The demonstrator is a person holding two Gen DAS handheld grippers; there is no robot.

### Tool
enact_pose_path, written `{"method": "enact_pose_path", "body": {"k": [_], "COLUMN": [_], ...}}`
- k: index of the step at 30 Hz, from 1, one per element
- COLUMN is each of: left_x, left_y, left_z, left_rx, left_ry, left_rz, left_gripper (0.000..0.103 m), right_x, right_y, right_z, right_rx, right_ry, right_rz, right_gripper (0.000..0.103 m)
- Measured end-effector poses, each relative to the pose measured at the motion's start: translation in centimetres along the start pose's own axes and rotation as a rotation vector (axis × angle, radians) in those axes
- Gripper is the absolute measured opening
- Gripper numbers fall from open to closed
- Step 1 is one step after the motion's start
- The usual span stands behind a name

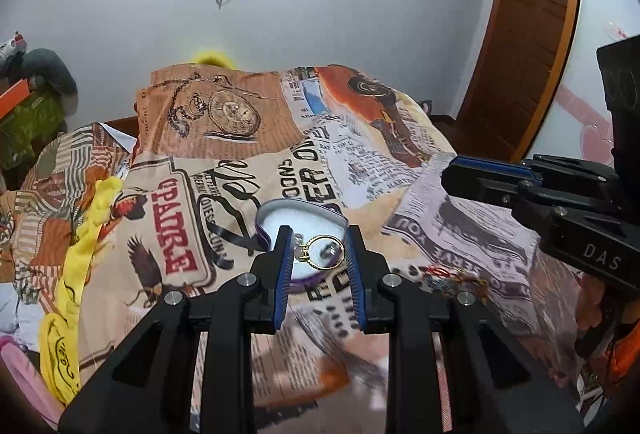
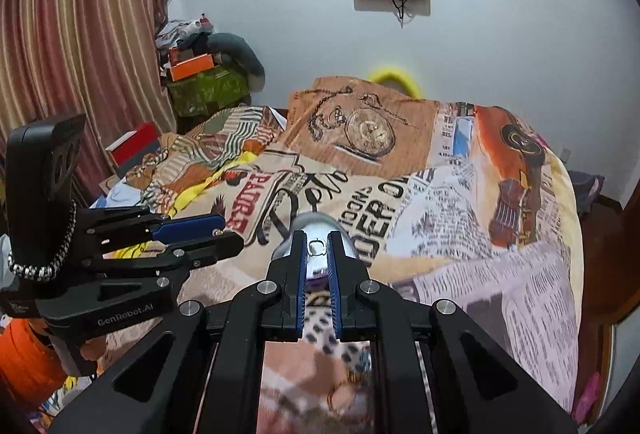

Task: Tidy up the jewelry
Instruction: 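Carry both rings into the heart tin and open both tools to release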

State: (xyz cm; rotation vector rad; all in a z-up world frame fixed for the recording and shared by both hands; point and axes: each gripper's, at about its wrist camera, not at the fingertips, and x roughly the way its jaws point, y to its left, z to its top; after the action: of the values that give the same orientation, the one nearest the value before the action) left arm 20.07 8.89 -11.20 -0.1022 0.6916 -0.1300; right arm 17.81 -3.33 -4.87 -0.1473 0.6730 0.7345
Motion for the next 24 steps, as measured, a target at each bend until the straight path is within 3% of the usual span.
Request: {"method": "enact_pose_path", "body": {"k": [11,24], "left_x": [5.6,9.9], "left_y": [2.3,2.6], "left_z": [0.1,-1.1], "left_rx": [-0.028,-0.027], "left_ry": [0.093,0.186], "left_rz": [-0.017,-0.043], "left_gripper": [0.025,0.025], "right_x": [6.4,12.1], "right_y": [-1.5,-3.0], "right_z": [1.4,-0.2], "right_rx": [0.037,0.121], "right_ry": [0.102,0.281], "right_rz": [0.039,0.1], "right_gripper": [0.009,0.009]}}
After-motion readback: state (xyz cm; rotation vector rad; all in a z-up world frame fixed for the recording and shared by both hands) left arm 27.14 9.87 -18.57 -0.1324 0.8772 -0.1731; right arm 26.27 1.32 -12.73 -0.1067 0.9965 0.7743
